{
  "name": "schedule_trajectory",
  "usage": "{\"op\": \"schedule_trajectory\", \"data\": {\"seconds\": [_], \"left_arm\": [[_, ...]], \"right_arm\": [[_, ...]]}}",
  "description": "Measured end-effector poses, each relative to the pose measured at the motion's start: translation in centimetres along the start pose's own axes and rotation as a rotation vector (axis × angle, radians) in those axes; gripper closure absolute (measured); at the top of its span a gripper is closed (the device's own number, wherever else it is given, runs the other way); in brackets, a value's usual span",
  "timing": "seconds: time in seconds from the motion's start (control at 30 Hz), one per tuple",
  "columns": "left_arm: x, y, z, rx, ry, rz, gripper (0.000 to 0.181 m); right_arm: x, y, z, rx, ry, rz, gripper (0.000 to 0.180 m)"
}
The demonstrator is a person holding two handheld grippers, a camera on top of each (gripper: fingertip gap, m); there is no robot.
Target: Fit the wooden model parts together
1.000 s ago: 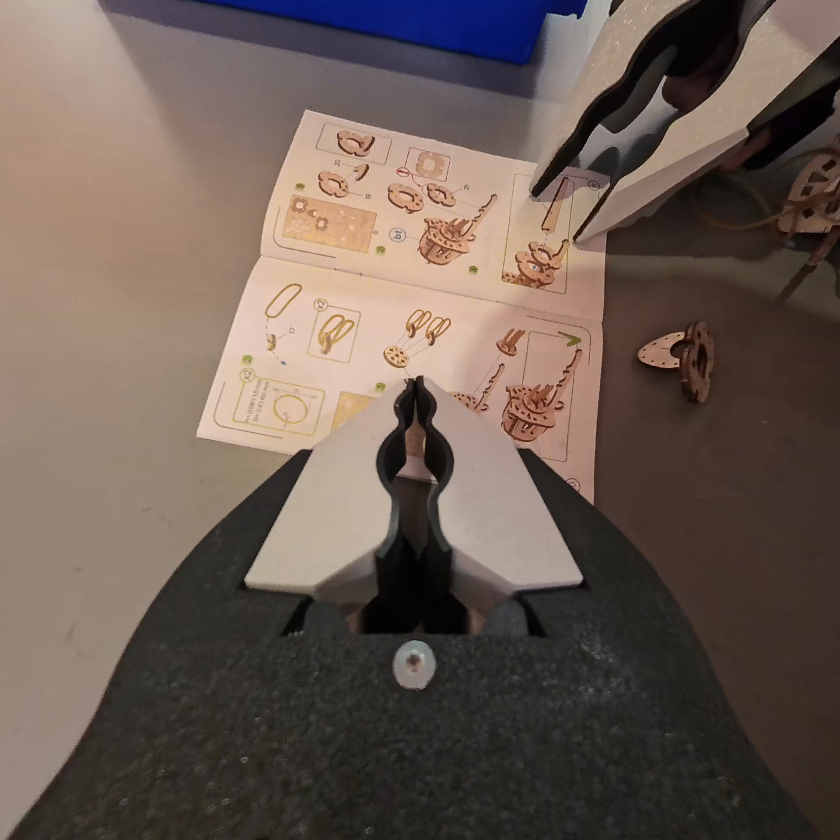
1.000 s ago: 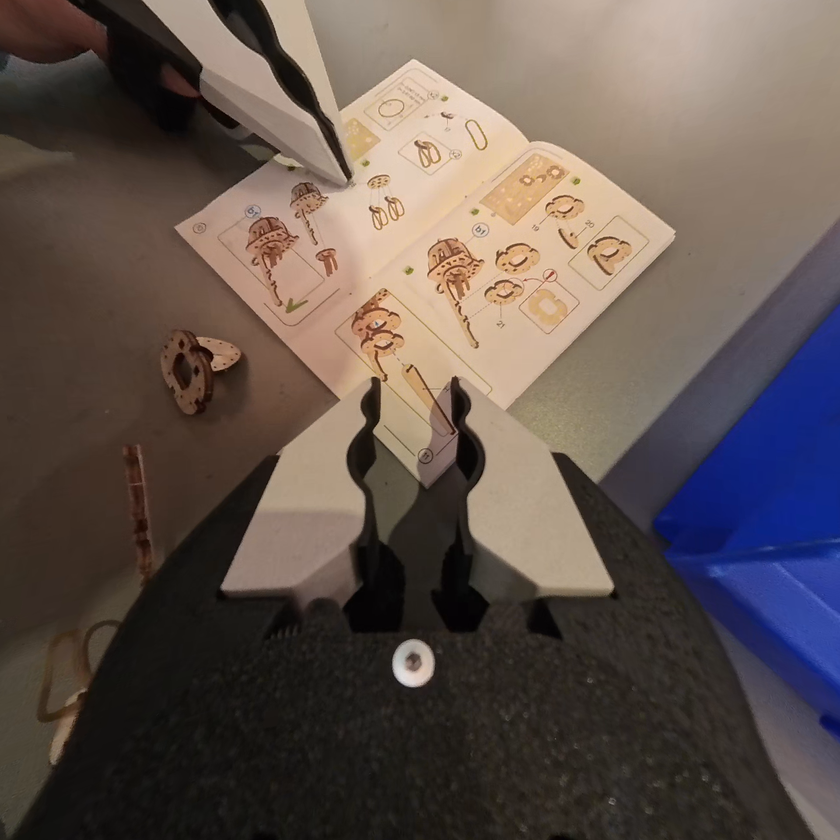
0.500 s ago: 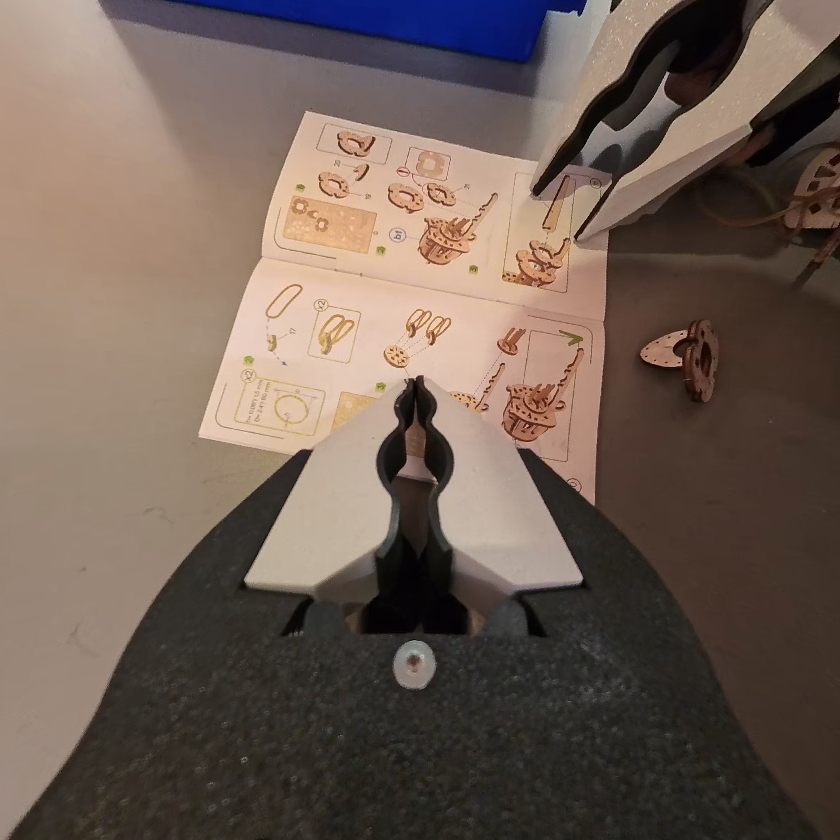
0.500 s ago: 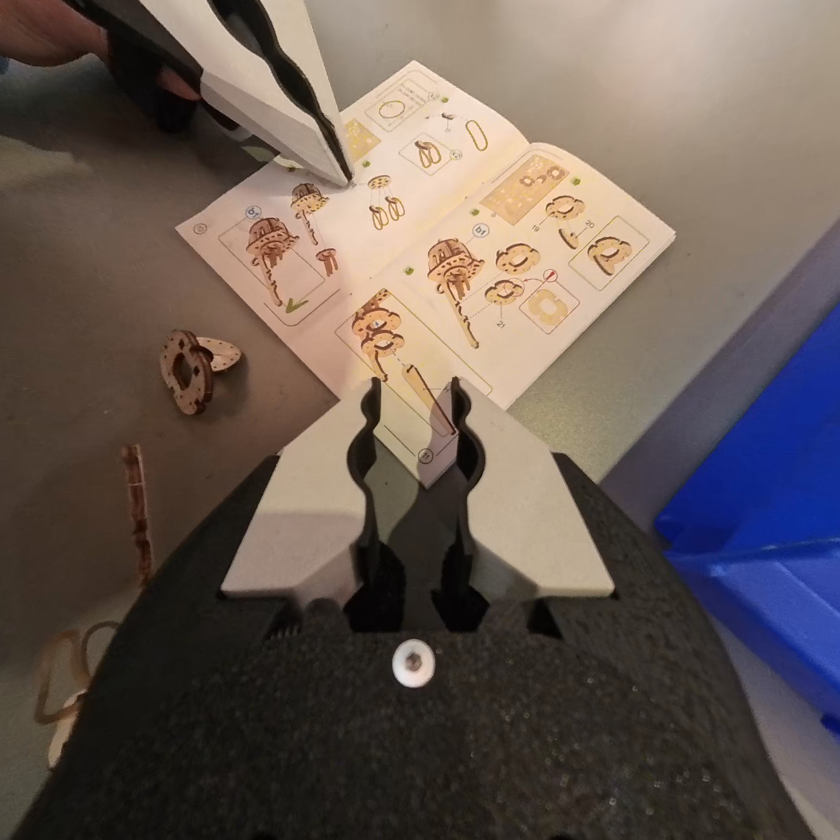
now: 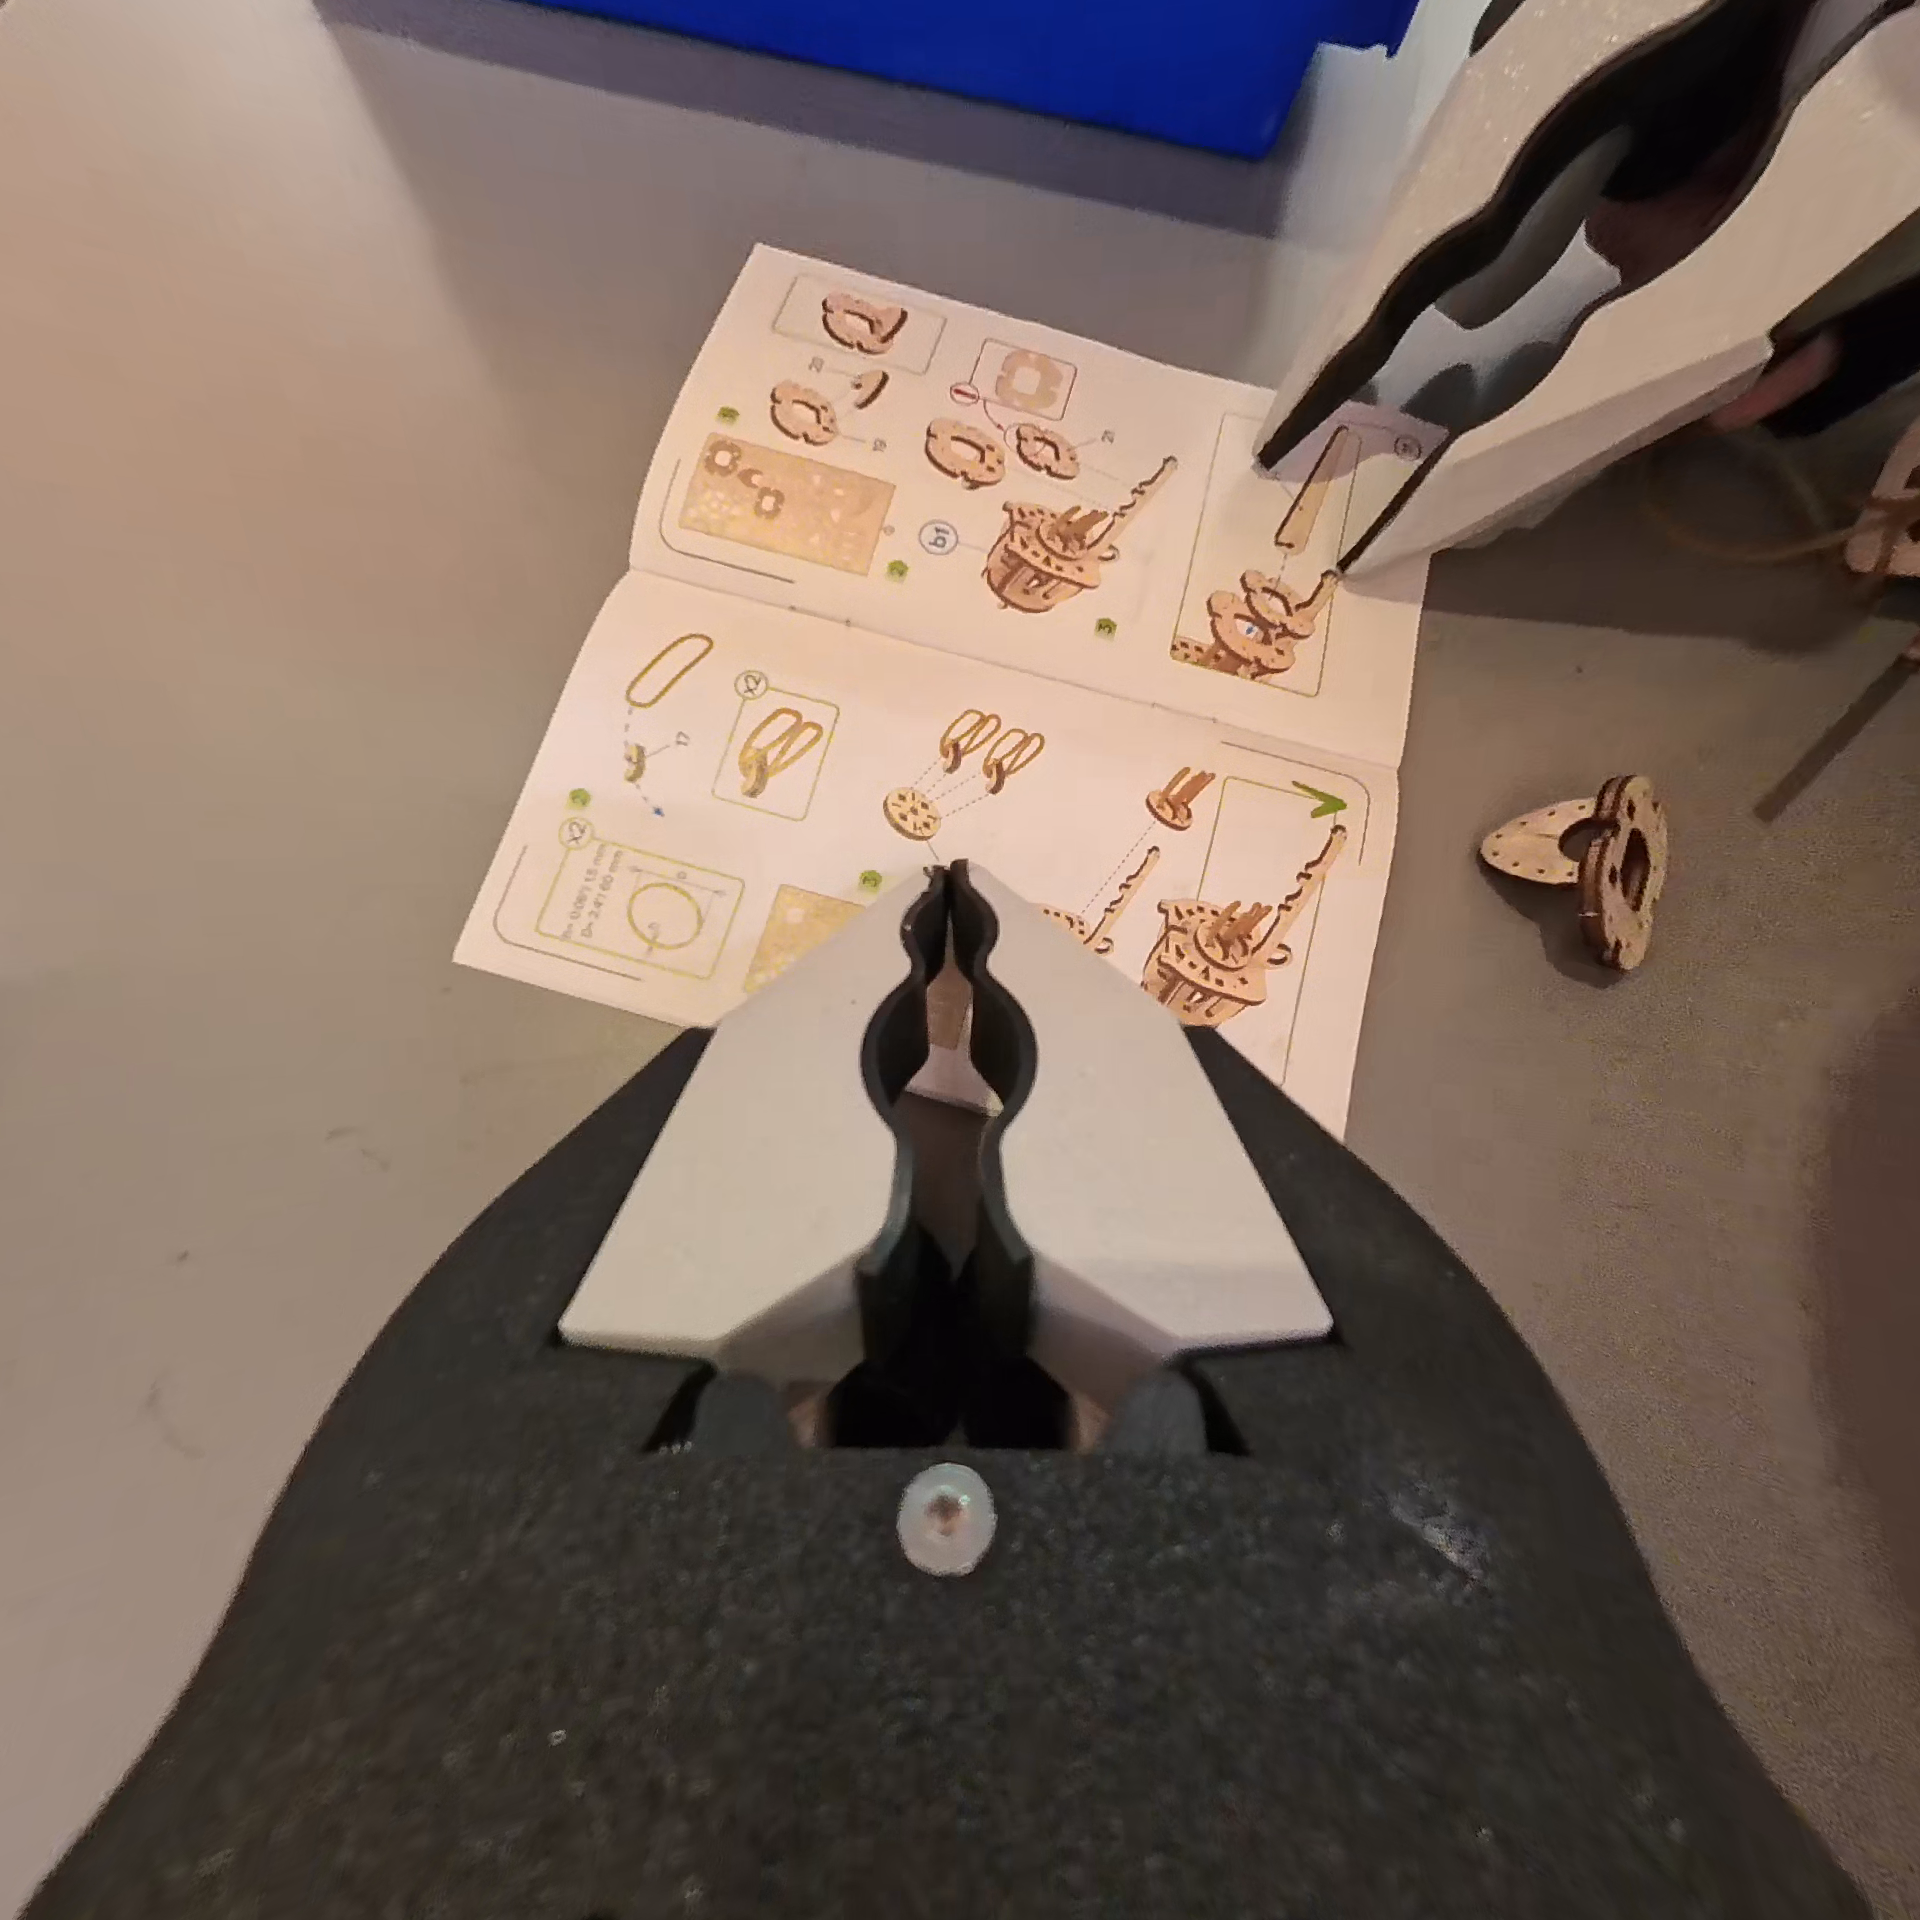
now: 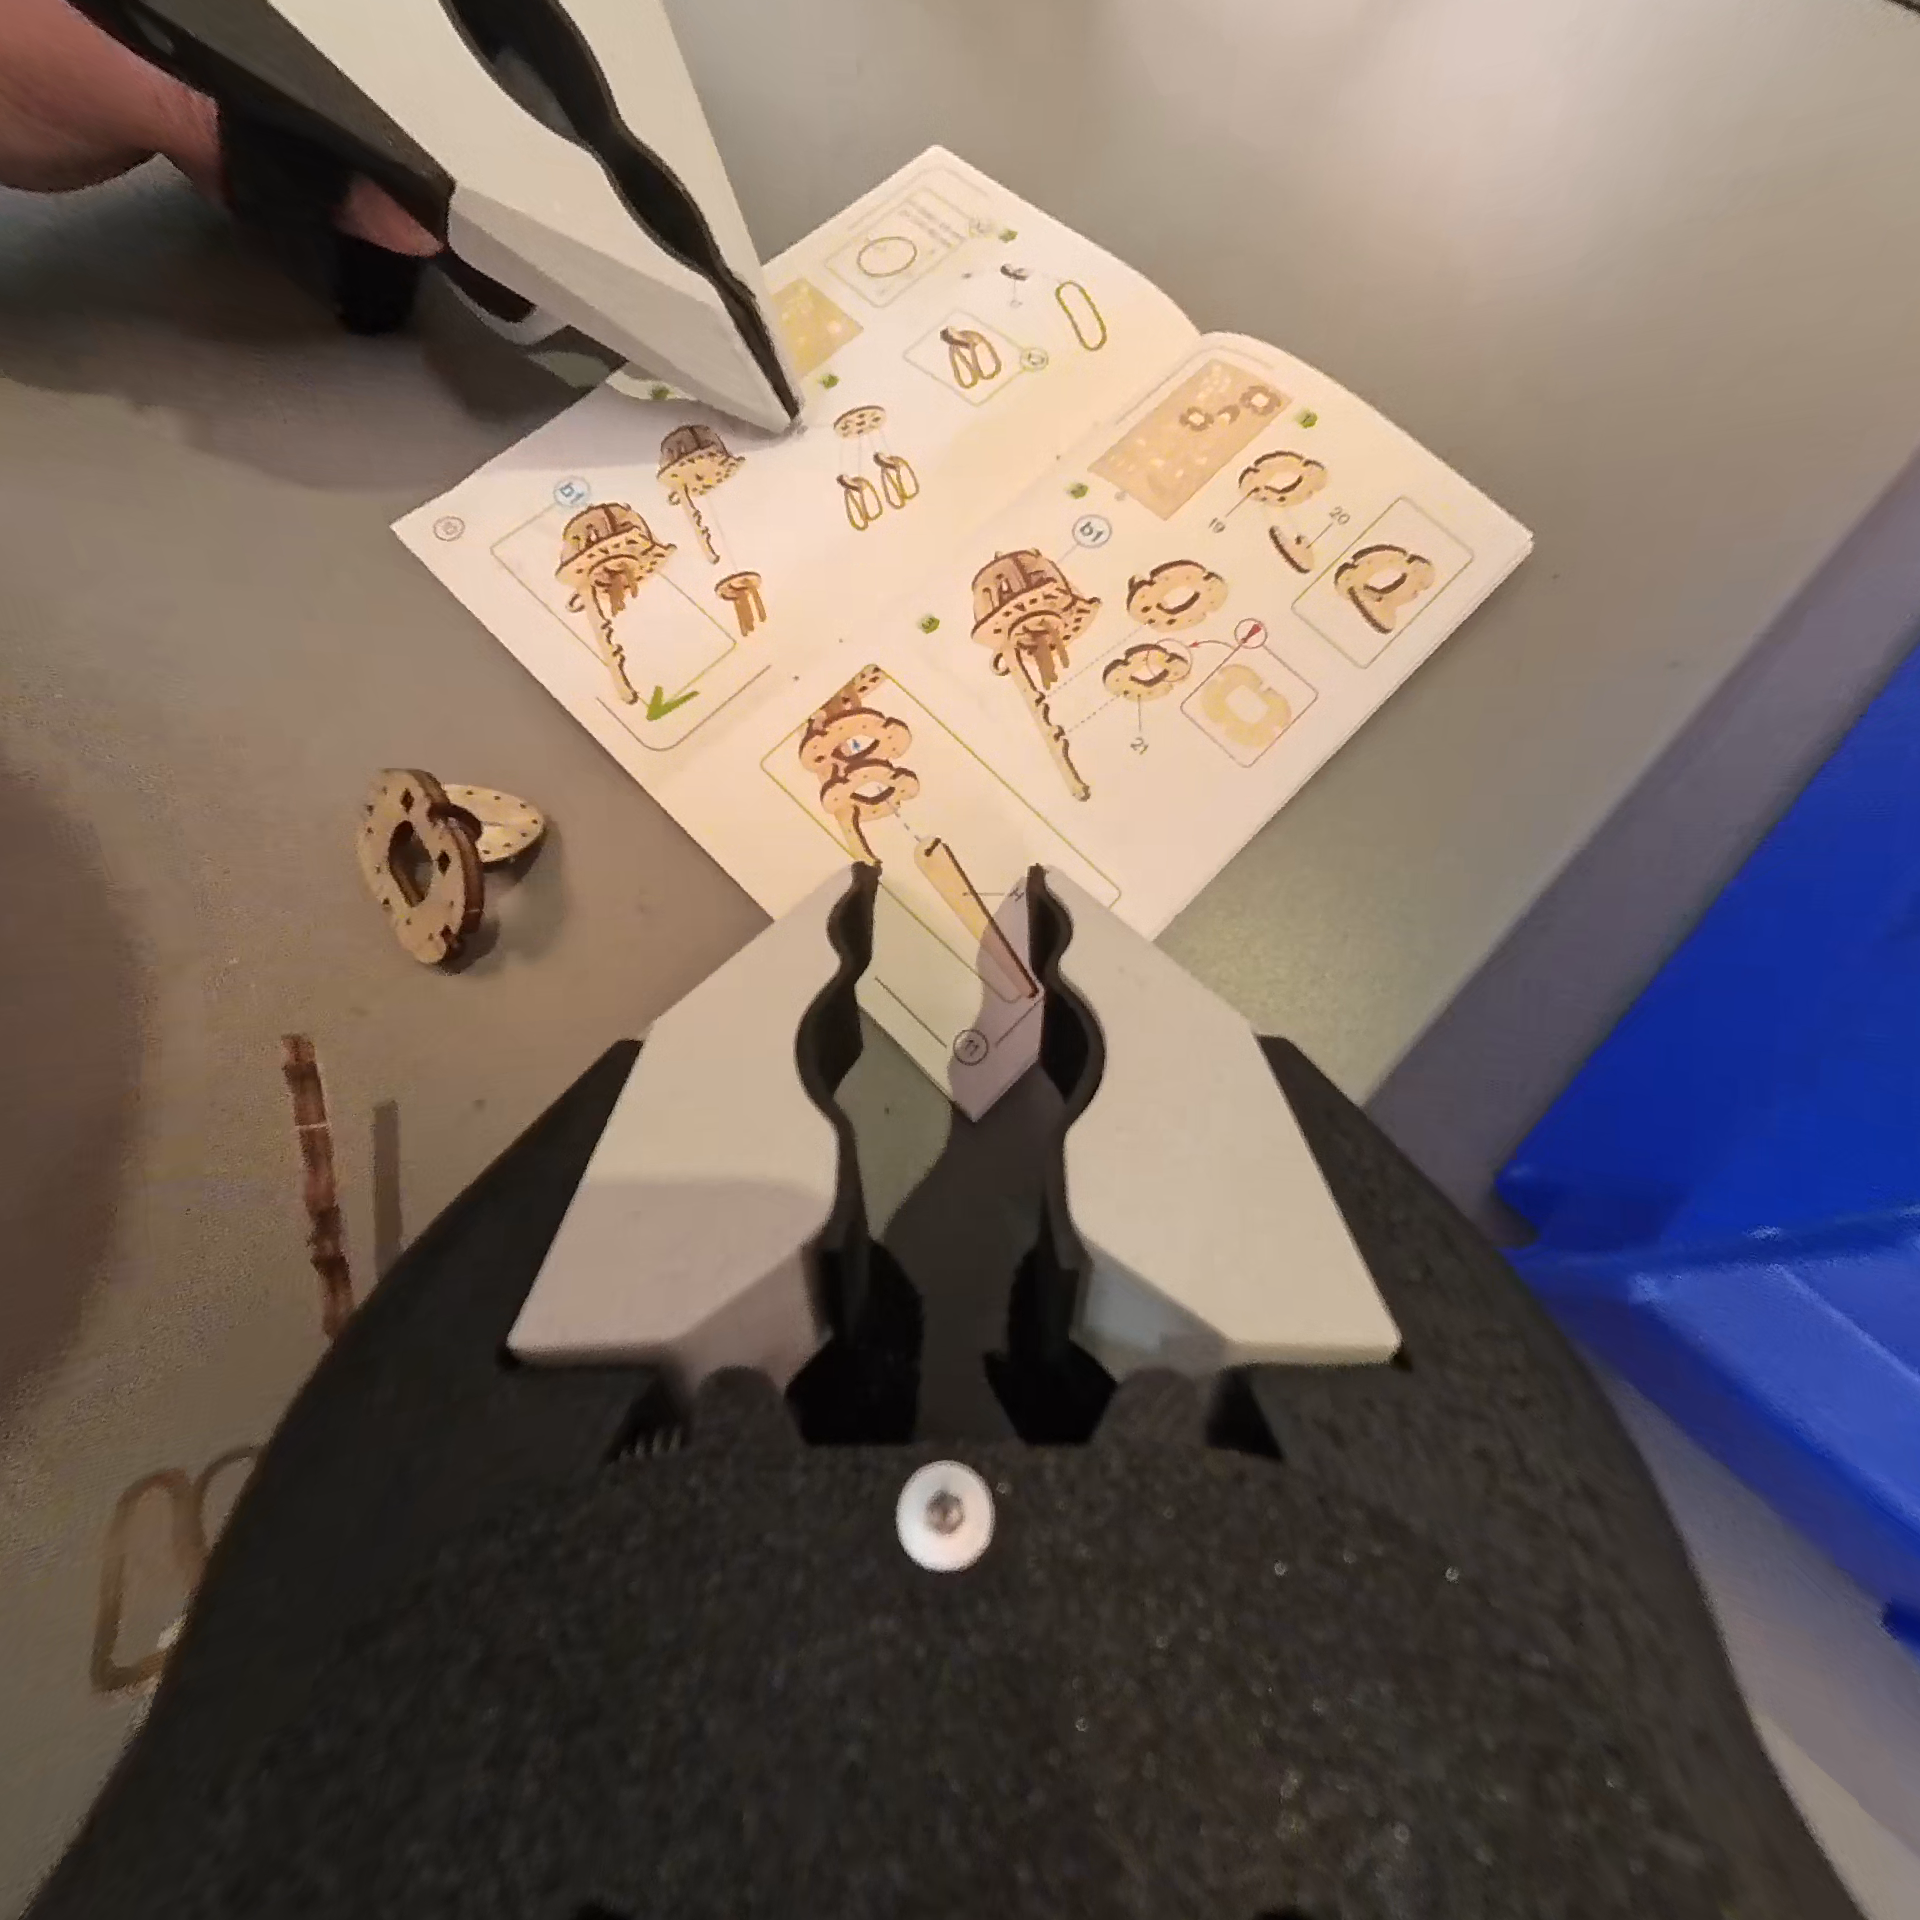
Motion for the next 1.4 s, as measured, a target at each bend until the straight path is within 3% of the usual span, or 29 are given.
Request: {"op": "schedule_trajectory", "data": {"seconds": [0.43, 0.73, 1.1, 1.4], "left_arm": [[0.0, -0.1, 0.1, 0.036, 0.014, 0.008, 0.181], [-2.2, 2.1, 0.9, -0.067, -0.098, 0.085, 0.167], [-6.3, 6.3, 8.1, 0.333, -0.164, 0.081, 0.165], [-3.8, 2.7, 10.8, 0.449, -0.27, -0.212, 0.163]], "right_arm": [[0.0, 0.0, -0.1, -0.008, -0.008, 0.002, 0.15], [0.0, 0.0, -0.1, -0.008, -0.01, 0.004, 0.15], [0.0, 0.0, -0.1, -0.008, -0.009, 0.006, 0.15], [0.0, 0.0, -0.1, -0.006, -0.008, 0.007, 0.15]]}}
Point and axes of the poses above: each gripper's, where its closed fingertips meet, x out along the fingers, y out of its top, z = x × y across the jaws, the point moved 3 cm from there along -x, back along the fingers, and after that the axes turned 14 degrees about y, right-handed, at the moved point
